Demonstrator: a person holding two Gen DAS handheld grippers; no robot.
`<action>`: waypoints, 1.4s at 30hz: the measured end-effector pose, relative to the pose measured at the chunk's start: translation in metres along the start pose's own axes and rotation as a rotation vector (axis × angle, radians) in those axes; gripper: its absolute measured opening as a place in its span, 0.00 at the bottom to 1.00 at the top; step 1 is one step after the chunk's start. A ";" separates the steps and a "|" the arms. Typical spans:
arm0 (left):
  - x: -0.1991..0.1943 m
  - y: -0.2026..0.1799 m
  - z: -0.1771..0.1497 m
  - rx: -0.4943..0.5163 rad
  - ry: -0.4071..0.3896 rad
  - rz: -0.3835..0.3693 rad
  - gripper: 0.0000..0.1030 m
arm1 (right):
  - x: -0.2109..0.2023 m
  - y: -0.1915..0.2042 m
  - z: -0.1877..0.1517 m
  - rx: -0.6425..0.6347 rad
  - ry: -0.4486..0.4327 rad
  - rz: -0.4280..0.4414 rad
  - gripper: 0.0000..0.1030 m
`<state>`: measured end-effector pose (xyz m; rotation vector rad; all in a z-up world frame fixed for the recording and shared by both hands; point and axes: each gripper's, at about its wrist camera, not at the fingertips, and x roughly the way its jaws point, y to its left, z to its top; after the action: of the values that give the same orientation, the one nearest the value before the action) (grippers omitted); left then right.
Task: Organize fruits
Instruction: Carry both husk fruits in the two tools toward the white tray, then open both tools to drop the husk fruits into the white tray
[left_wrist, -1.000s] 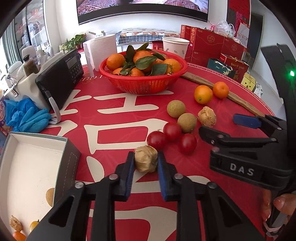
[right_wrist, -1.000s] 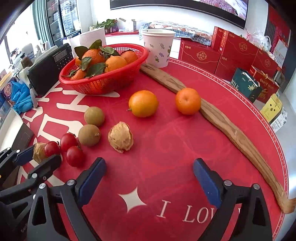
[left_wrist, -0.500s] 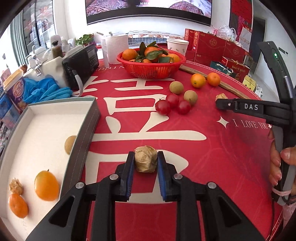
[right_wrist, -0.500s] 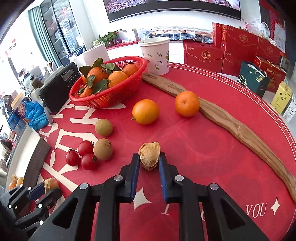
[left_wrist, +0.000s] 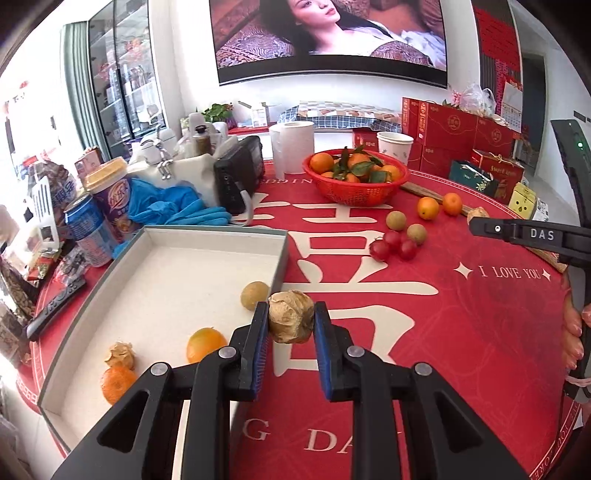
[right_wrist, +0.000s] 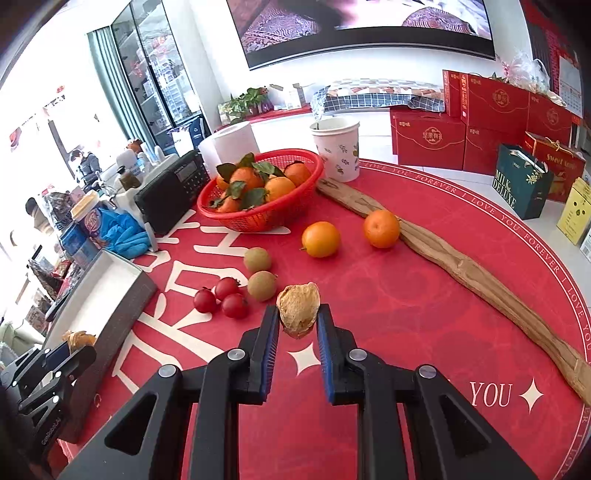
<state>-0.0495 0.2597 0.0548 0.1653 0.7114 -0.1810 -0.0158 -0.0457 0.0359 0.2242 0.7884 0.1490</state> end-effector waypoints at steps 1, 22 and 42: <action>-0.001 0.006 -0.002 -0.010 0.002 0.015 0.25 | -0.001 0.005 0.000 -0.006 -0.002 0.012 0.21; 0.012 0.080 -0.061 -0.194 0.143 0.086 0.25 | 0.040 0.175 -0.018 -0.250 0.098 0.293 0.21; 0.009 0.082 -0.057 -0.194 0.124 0.108 0.62 | 0.081 0.207 -0.020 -0.234 0.207 0.409 0.46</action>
<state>-0.0609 0.3507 0.0139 0.0298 0.8368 0.0023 0.0159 0.1743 0.0193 0.1469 0.9154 0.6558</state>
